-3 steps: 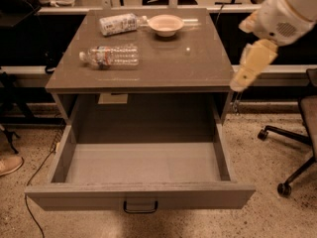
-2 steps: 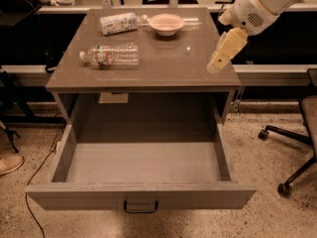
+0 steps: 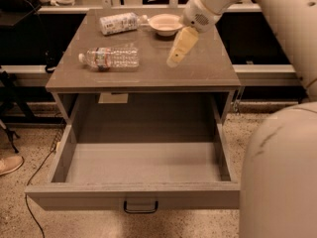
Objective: Place water bottle into top drawer
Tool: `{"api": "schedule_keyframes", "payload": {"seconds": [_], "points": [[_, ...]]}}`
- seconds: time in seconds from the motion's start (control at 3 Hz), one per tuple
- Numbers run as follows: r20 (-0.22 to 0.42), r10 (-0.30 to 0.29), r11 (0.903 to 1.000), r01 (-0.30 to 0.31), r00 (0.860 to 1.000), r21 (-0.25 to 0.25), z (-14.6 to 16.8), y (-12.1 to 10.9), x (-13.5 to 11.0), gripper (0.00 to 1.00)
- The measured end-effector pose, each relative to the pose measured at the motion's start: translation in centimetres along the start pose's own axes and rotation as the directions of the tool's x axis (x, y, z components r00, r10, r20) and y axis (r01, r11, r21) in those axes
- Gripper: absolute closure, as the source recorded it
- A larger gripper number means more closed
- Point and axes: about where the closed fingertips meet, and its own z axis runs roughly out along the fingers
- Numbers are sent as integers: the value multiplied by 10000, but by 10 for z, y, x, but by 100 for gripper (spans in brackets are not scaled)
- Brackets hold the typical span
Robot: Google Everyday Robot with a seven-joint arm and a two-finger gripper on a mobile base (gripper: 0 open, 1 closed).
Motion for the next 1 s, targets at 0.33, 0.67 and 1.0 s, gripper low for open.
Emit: {"api": "schedule_keyframes", "payload": {"seconds": [0.33, 0.67, 1.0], "points": [[418, -573, 9971, 593, 9975, -477, 31, 2, -30, 0], [435, -572, 9972, 592, 9974, -460, 35, 2, -32, 0], [495, -471, 9983, 488, 9977, -322, 51, -1, -40, 0]]}}
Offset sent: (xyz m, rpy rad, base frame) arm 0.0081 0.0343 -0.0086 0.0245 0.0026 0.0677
